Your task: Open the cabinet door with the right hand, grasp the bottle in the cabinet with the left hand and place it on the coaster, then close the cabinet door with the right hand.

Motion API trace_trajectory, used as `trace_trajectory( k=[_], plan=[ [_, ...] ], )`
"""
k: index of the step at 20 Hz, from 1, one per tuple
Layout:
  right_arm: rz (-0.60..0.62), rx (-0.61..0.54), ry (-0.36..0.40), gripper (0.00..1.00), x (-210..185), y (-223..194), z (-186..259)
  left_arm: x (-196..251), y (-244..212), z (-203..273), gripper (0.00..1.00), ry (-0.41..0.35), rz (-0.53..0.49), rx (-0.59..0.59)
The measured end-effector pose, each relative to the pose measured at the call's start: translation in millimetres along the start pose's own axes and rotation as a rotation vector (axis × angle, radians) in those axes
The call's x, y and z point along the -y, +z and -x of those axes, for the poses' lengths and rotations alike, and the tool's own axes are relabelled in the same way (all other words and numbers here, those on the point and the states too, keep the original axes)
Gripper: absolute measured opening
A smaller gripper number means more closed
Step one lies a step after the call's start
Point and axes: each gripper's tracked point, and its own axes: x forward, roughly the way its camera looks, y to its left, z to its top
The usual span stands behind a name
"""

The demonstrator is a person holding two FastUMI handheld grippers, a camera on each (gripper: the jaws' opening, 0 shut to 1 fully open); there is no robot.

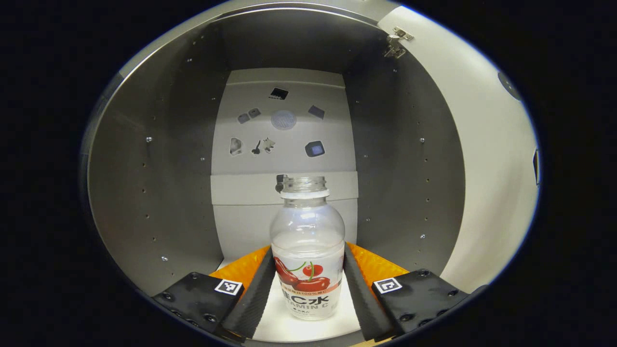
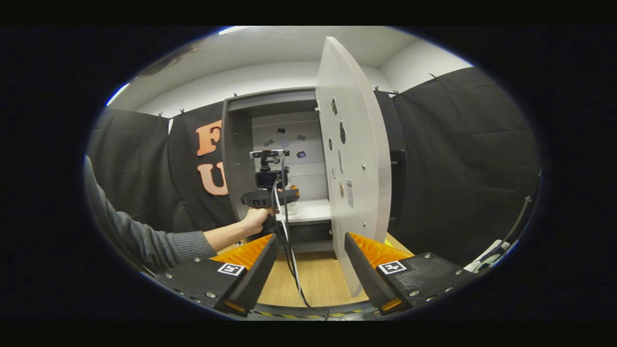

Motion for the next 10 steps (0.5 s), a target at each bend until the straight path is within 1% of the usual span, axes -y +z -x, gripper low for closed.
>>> trace_trajectory(
  k=[4,7,8,9,10],
  plan=[
    [-0.003,0.009,0.009,0.85,-2.0,0.4,1.1,-17.2,0.1,28.6,0.84,0.021,0.009,-0.001],
    [-0.008,0.028,0.017,0.85,-3.0,0.8,-0.3,-36.7,-5.3,63.9,0.85,0.04,0.01,0.0],
    [-0.015,0.029,0.023,0.85,-5.2,0.5,-0.7,-43.0,-9.3,76.5,0.85,0.044,0.012,-0.006],
    [-0.021,0.026,0.027,0.85,-6.5,-0.8,0.5,-50.3,-14.3,89.4,0.83,0.051,0.016,-0.017],
    [-0.022,0.019,0.025,0.85,-6.3,-3.0,1.2,-57.2,-20.4,102.6,0.84,0.053,0.025,-0.026]
  ],
)
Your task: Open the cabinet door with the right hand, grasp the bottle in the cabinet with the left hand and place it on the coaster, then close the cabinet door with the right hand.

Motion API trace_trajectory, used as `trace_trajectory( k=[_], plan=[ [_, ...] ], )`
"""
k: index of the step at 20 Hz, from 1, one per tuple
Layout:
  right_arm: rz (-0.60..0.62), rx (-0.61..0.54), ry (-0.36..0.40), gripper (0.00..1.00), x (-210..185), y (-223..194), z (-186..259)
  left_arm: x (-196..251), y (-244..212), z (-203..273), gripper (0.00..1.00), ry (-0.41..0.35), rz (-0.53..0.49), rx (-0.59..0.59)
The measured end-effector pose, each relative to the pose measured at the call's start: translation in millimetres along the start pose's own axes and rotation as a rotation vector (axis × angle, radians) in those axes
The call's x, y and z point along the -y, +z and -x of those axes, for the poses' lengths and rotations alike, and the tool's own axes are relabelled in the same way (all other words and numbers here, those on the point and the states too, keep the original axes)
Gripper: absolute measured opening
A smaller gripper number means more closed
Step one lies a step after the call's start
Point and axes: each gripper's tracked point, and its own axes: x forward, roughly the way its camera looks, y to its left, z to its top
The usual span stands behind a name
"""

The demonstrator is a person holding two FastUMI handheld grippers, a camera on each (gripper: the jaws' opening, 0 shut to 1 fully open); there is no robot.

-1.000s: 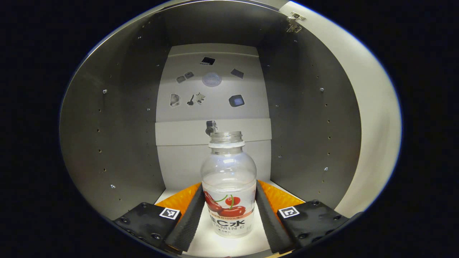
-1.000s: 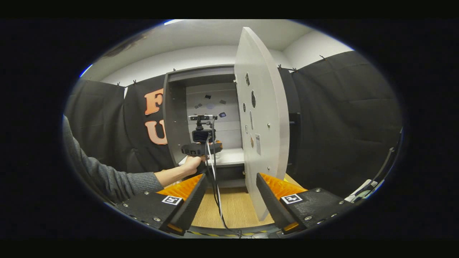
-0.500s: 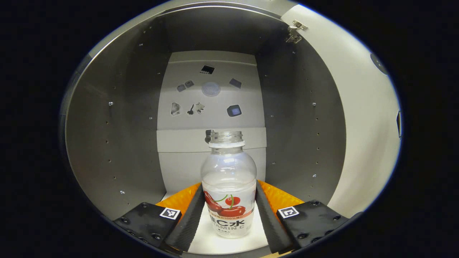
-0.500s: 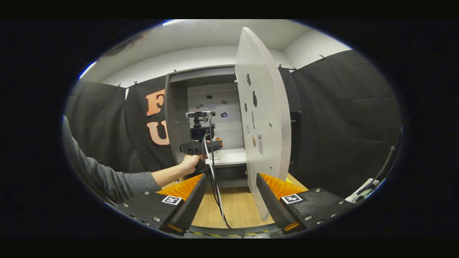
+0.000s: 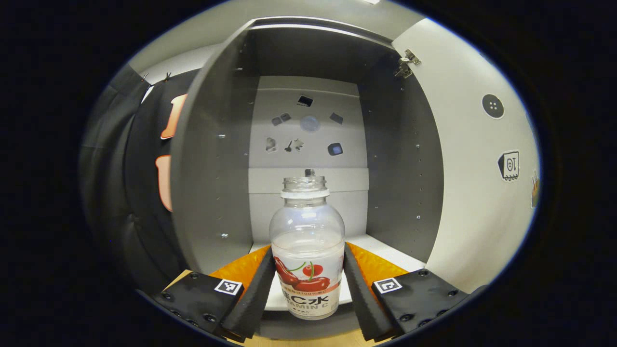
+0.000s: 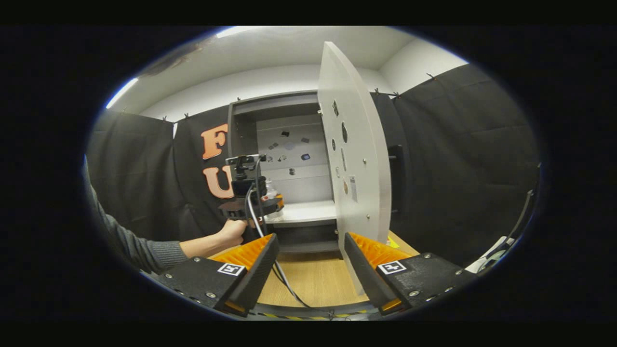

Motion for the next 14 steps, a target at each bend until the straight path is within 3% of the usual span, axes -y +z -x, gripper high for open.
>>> trace_trajectory(
  k=[3,4,5,6,7,14],
  plan=[
    [0.0,-0.021,0.003,0.85,-0.5,-5.2,4.4,-28.5,-11.2,30.6,0.84,0.03,0.004,-0.018],
    [-0.003,-0.025,0.009,0.81,-2.1,-6.3,5.0,-38.0,-14.7,39.0,0.84,0.041,-0.002,-0.021],
    [-0.007,-0.032,0.015,0.85,-3.8,-8.5,5.8,-45.9,-19.1,46.8,0.84,0.051,-0.004,-0.03],
    [-0.009,-0.034,0.018,0.81,-5.1,-9.0,7.0,-53.9,-24.0,55.7,0.85,0.062,0.004,-0.035],
    [-0.01,-0.036,0.02,0.85,-5.6,-9.4,7.5,-63.3,-28.8,63.9,0.86,0.075,0.013,-0.041],
    [-0.029,-0.07,0.026,0.85,-9.0,-18.0,12.7,-93.8,-58.3,112.0,0.84,0.097,0.019,-0.049]
  ],
)
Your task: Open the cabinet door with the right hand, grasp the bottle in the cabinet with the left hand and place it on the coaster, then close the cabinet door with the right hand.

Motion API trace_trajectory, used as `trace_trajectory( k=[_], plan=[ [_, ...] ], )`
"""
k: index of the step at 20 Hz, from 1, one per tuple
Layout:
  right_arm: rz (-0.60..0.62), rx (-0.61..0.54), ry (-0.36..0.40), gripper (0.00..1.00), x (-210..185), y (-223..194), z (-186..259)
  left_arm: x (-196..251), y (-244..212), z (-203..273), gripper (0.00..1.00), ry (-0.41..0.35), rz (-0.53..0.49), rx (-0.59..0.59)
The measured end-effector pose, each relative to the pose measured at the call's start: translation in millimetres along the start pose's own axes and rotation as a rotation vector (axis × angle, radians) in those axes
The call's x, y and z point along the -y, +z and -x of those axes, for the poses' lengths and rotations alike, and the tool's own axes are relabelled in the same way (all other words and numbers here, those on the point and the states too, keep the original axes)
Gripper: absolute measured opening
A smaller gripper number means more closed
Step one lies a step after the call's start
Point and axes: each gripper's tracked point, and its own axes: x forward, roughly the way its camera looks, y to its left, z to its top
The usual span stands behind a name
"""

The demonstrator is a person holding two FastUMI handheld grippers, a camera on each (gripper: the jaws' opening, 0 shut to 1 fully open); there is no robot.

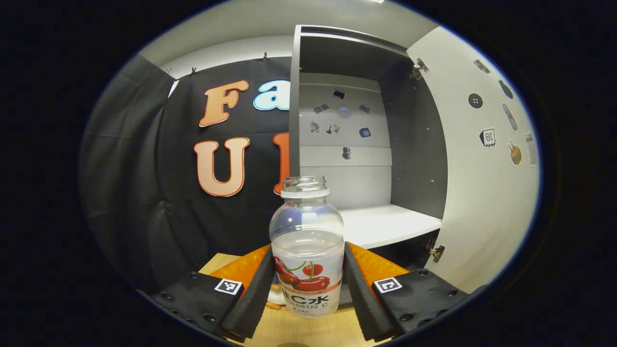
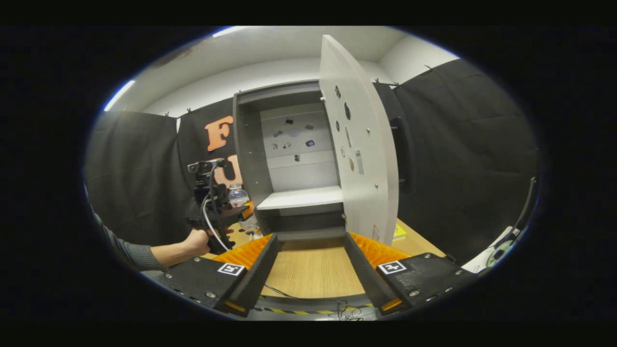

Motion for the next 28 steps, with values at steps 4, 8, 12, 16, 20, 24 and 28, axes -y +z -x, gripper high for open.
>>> trace_trajectory(
  k=[4,8,12,16,20,24,28],
  plan=[
    [-0.004,-0.043,-0.011,0.86,1.1,-10.1,6.1,-9.8,-25.0,24.0,0.84,-0.005,0.005,0.024],
    [-0.015,-0.075,-0.013,0.86,0.2,-16.2,10.3,-18.3,-57.3,45.4,0.84,-0.003,-0.009,0.01],
    [-0.014,-0.117,-0.018,0.86,2.0,-24.6,15.4,-26.4,-84.0,61.8,0.84,0.013,-0.015,0.01],
    [-0.019,-0.154,-0.019,0.86,1.2,-30.9,21.8,-30.3,-113.0,74.5,0.84,0.016,0.005,-0.018],
    [-0.028,-0.203,-0.019,0.86,-0.4,-40.0,28.6,-29.5,-129.7,89.7,0.84,0.001,0.034,-0.002],
    [-0.01,-0.264,-0.015,0.86,2.4,-50.9,36.8,-37.1,-153.1,98.9,0.84,0.006,0.045,-0.004],
    [-0.017,-0.306,-0.01,0.86,0.0,-58.8,42.2,-32.2,-169.5,98.4,0.84,-0.012,0.051,0.01]
  ],
)
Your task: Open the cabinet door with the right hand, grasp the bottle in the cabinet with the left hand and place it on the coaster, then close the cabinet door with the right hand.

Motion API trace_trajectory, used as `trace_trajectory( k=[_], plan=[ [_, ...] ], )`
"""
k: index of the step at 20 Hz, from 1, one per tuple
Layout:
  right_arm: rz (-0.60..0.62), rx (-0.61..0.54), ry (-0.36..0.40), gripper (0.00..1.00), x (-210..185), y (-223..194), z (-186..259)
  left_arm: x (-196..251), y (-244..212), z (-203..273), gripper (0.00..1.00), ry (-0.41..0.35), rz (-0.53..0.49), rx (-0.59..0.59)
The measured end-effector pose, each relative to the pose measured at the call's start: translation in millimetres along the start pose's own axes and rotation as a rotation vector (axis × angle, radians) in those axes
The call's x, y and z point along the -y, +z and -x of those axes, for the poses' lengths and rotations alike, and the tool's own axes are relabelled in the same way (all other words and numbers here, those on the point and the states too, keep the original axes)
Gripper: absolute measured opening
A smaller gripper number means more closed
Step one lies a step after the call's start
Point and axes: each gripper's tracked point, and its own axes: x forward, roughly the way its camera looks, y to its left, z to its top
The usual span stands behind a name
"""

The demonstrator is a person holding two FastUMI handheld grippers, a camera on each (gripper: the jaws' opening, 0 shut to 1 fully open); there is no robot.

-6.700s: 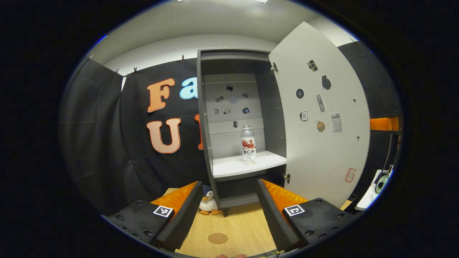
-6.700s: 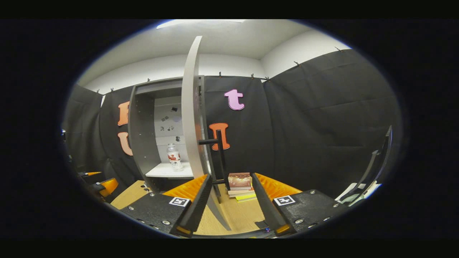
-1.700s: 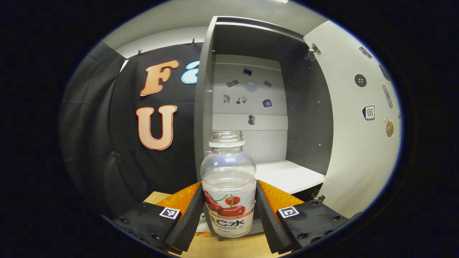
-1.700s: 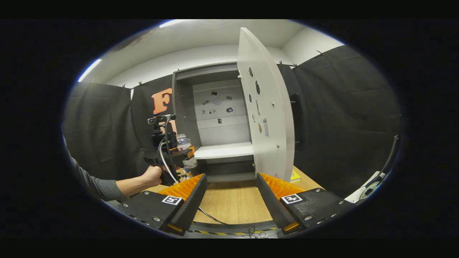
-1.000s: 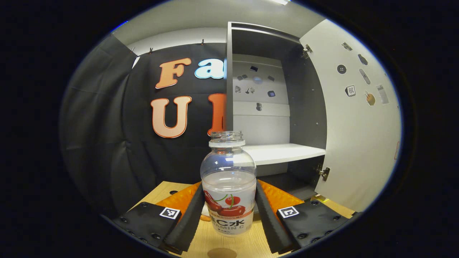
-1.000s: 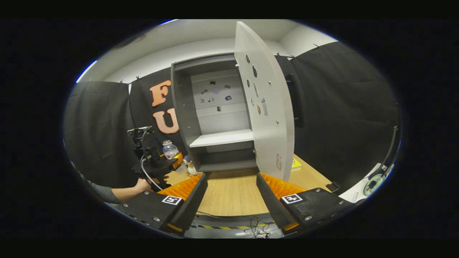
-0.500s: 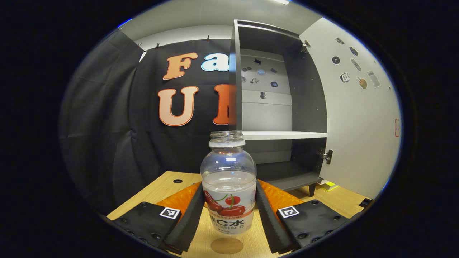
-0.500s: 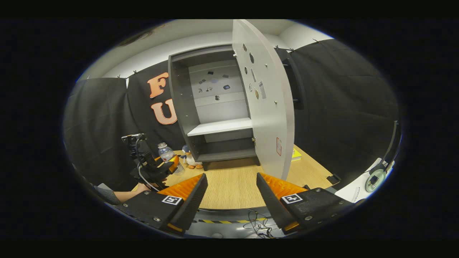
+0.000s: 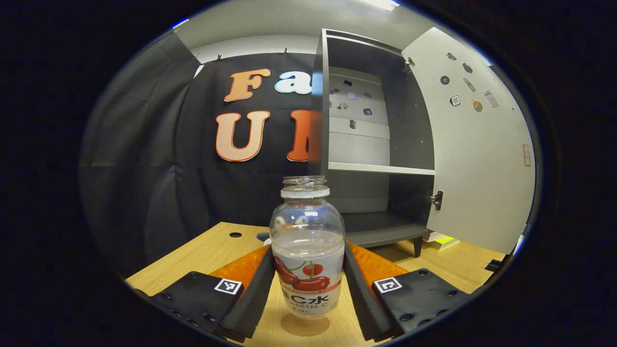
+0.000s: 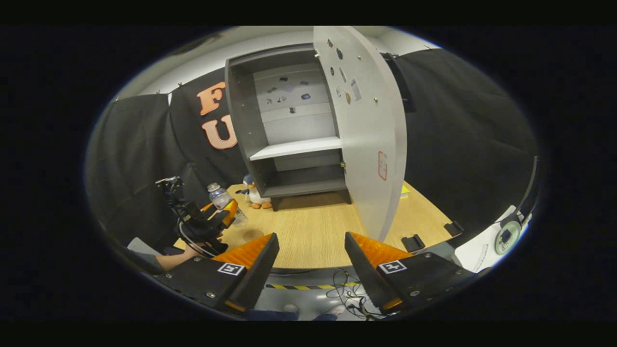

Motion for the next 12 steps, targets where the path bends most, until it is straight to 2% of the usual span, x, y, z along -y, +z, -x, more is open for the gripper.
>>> trace_trajectory(
  k=[6,7,8,12],
  plan=[
    [-0.002,-0.062,0.007,0.86,-0.5,-10.9,5.7,-6.4,-42.6,-2.1,0.84,0.023,-0.004,-0.045],
    [-0.004,-0.068,0.008,0.81,-0.5,-12.7,5.7,-6.6,-51.0,-3.2,0.84,0.022,-0.007,-0.055],
    [-0.006,-0.073,0.008,0.86,-0.5,-13.3,5.9,-5.3,-59.0,-1.3,0.84,0.02,-0.015,-0.071],
    [-0.019,-0.087,0.002,0.86,-0.8,-16.2,7.3,-2.8,-74.4,-0.1,0.84,0.023,-0.027,-0.088]
  ],
)
